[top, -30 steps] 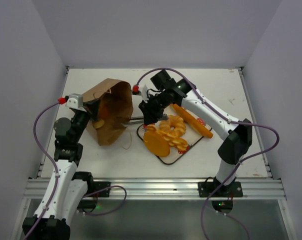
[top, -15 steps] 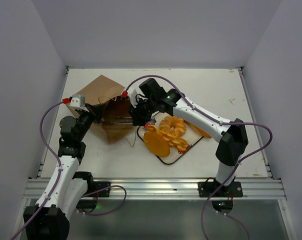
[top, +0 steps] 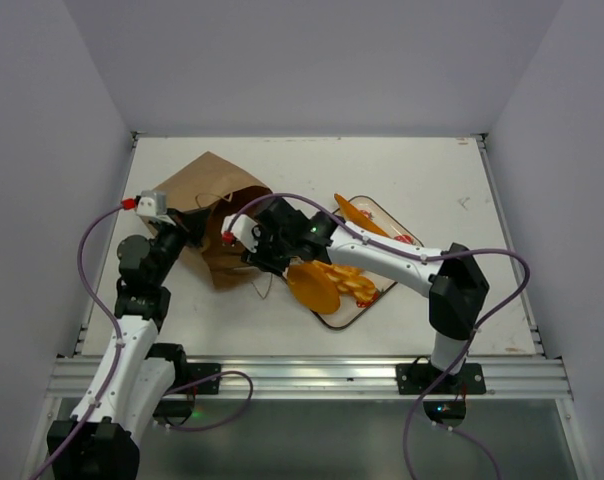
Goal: Take the fake bread out of the paper bag
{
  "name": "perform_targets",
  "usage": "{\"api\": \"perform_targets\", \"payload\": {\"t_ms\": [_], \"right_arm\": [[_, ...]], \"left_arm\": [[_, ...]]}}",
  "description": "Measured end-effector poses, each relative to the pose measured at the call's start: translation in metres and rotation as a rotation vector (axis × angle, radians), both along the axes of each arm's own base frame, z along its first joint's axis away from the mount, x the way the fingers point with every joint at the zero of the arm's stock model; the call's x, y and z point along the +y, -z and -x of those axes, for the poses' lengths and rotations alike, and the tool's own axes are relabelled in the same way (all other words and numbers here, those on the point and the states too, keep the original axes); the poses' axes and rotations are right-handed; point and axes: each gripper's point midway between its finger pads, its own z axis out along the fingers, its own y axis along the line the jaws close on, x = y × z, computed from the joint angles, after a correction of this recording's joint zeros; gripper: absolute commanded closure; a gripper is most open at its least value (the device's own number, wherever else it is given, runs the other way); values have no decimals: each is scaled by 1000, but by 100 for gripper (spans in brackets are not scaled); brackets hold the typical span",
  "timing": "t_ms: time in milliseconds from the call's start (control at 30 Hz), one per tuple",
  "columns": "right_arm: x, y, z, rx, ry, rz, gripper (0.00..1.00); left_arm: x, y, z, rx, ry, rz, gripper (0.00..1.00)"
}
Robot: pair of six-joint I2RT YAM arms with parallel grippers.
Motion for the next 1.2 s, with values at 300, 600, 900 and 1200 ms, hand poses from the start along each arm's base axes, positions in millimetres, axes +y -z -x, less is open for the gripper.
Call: {"api": "perform_targets", "payload": {"t_ms": [300, 600, 900, 1200], "right_arm": [[9, 10, -14, 2, 94, -1, 56], [13, 32, -15, 56, 144, 20, 53], [16, 30, -27, -7, 161, 12, 52], [34, 25, -25, -175, 87, 19, 52]], "left_arm": [[-2, -5, 5, -11, 8, 24, 100], [-5, 3, 7, 12, 21, 68, 100], [-7, 3, 8, 21, 25, 93, 100], [-7, 3, 8, 31, 25, 118, 100]]}}
